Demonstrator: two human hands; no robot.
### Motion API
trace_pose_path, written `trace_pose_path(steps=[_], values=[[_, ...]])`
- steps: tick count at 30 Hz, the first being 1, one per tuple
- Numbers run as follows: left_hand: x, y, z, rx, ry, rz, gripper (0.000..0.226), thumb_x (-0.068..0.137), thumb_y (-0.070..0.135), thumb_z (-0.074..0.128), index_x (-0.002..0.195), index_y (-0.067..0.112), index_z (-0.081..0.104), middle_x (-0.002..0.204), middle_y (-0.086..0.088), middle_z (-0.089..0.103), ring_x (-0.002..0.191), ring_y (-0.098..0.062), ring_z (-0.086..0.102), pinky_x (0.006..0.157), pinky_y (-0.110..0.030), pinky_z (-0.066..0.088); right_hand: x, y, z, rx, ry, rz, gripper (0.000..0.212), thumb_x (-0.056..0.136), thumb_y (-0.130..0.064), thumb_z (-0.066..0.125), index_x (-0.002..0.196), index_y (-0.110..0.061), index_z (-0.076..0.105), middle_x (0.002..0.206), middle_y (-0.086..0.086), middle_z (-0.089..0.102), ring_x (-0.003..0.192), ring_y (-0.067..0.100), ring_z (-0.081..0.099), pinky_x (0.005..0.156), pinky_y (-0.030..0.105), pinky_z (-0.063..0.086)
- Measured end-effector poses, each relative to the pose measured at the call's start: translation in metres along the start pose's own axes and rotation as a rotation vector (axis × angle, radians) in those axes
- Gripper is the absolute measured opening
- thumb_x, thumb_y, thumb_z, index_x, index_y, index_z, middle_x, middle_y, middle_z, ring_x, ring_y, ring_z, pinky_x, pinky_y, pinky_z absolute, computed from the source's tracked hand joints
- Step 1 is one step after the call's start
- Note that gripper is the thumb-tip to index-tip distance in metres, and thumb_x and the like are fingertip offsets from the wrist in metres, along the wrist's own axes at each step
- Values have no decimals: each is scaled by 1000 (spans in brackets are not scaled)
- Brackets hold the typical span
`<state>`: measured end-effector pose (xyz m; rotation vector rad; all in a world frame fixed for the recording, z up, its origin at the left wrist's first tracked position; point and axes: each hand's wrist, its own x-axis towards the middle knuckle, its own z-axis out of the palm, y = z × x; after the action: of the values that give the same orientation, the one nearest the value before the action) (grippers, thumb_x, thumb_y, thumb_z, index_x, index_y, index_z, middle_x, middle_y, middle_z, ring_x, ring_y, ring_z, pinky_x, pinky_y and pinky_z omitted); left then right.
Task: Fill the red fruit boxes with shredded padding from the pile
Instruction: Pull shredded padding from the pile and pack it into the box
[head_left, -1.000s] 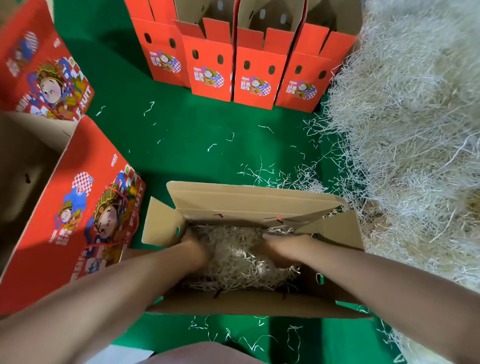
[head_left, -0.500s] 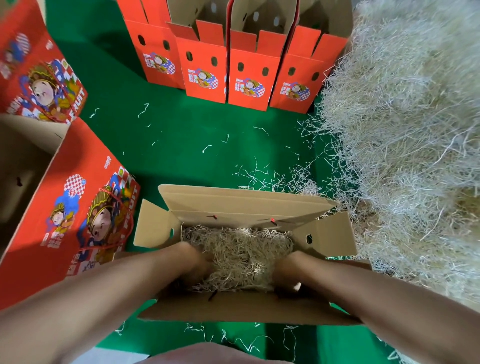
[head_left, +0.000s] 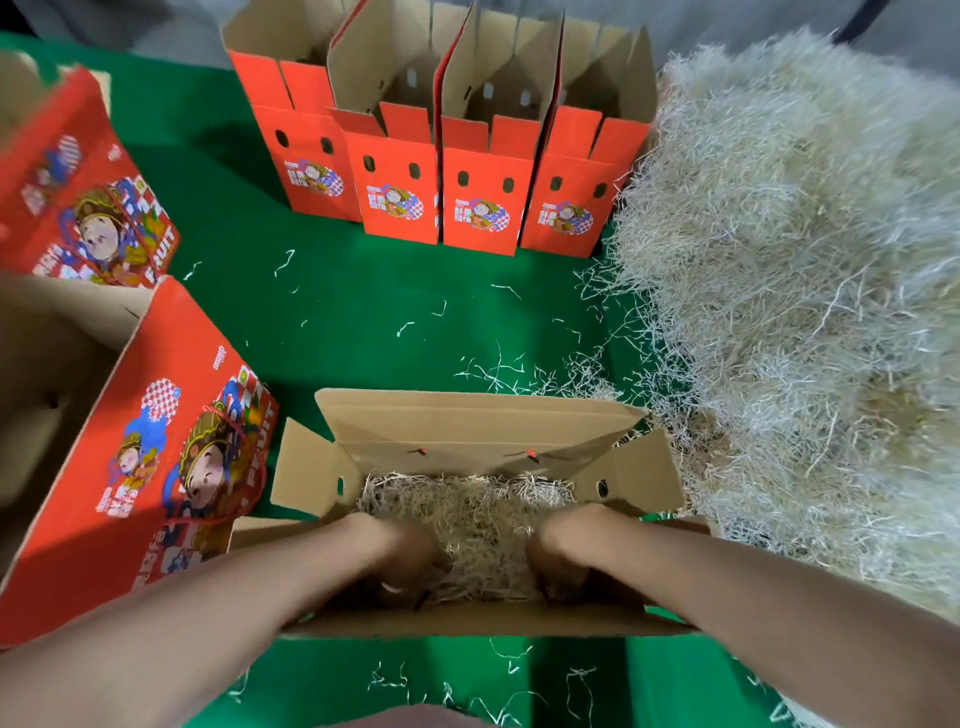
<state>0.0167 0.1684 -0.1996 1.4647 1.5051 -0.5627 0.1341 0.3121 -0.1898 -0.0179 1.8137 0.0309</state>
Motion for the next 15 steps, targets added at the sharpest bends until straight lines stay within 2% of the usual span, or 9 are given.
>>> trace_pose_path(steps=[2,3,4,6,7,10,13,15], values=[[-9,2,-11,-165,136,-19,35,94,14,48,129,17,53,111,0,62,95,-18,60,86,-31,50,-12,1,6,31,44,57,30,92,-10,48,119,2,53,103,12,58,92,24,53,82,34,47],[-15,3,-16,-165,182,-26,33,93,6,48,124,12,57,93,0,61,78,-15,58,75,-30,51,-18,1,9,28,36,75,29,91,-11,49,117,1,55,105,12,59,94,26,55,78,34,47],[-20,3,-22,-141,224,-40,31,90,2,47,119,8,60,84,-1,58,71,-15,55,68,-30,51,-25,1,12,16,30,84,28,91,-13,51,114,1,57,108,13,59,94,26,55,75,34,46],[-28,2,-30,-108,320,-62,27,89,8,51,112,9,65,94,-5,62,84,-22,60,77,-35,53,-37,1,15,53,93,75,25,91,-12,52,110,2,58,103,15,59,85,25,52,72,34,44],[-32,2,-32,-114,355,-79,22,89,14,54,104,9,69,96,-5,63,90,-25,62,82,-38,53,-42,1,14,107,187,59,21,90,-6,50,107,4,59,100,16,59,82,25,53,72,34,46],[-45,4,-39,-147,439,-136,27,90,24,56,71,6,63,73,-8,61,74,-26,64,76,-40,54,-67,0,4,203,672,5,24,84,3,47,101,-3,62,95,15,65,85,28,63,74,37,55],[-62,9,-45,-207,554,-142,28,90,34,58,75,11,62,82,-2,65,75,-20,63,79,-30,47,-90,6,-3,204,1294,40,18,82,0,55,96,-8,63,89,7,62,75,23,61,62,29,52],[-73,14,-47,-224,618,-107,20,89,36,58,87,17,65,91,8,63,80,-9,60,74,-21,45,-100,13,-5,153,1664,76,24,69,5,65,90,-6,62,86,9,59,75,25,57,63,33,48]])
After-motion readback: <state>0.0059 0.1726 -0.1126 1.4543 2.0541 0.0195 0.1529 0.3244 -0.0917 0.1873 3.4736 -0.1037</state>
